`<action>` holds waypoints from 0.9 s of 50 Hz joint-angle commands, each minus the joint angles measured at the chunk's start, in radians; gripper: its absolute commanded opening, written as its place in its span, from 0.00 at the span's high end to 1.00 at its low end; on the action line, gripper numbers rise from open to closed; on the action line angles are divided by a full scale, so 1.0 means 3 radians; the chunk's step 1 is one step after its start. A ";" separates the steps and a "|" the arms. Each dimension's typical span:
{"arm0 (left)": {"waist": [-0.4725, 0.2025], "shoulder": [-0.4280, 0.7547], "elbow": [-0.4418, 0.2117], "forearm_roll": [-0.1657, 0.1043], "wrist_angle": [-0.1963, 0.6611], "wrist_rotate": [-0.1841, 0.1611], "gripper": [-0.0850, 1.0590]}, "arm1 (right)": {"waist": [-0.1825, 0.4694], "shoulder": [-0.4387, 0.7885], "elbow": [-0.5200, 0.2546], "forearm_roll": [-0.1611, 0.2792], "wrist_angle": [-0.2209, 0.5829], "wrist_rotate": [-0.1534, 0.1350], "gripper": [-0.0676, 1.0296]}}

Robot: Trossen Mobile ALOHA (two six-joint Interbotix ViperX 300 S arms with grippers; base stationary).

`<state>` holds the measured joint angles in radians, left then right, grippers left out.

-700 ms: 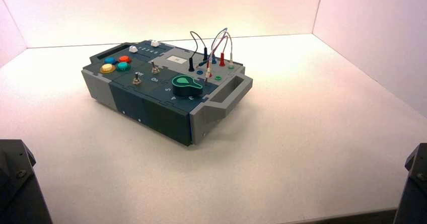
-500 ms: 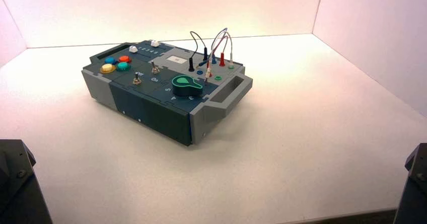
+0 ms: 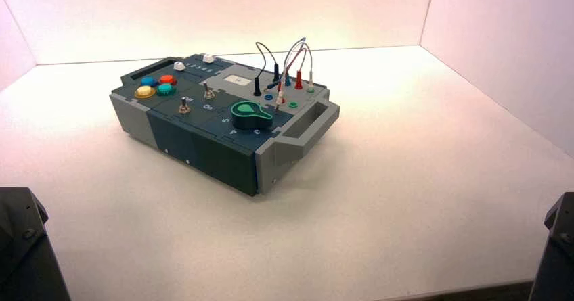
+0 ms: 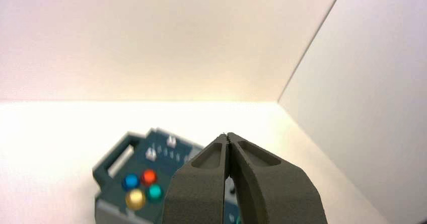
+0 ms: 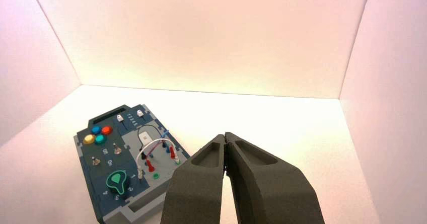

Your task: Turn the knob to position 2.

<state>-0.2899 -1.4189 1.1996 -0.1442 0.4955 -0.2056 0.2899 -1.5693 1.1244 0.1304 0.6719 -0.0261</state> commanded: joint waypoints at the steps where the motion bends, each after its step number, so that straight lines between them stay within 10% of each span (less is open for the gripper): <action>1: -0.0164 0.0660 -0.0148 -0.0061 -0.0112 0.0020 0.95 | 0.0015 0.0092 -0.0036 0.0005 -0.0041 0.0015 0.96; 19: -0.0987 0.2286 -0.0767 -0.0051 0.0010 0.0077 0.95 | 0.0000 0.0199 -0.0026 0.0005 -0.0066 0.0015 0.96; 45: -0.1626 0.3053 -0.0833 -0.0077 0.0358 0.0082 0.95 | 0.0000 0.0322 -0.0026 0.0000 -0.0072 0.0015 0.96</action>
<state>-0.7655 -0.5323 0.9679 -0.1657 0.6075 -0.1856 0.2884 -1.4956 1.1290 0.1304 0.6627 -0.0245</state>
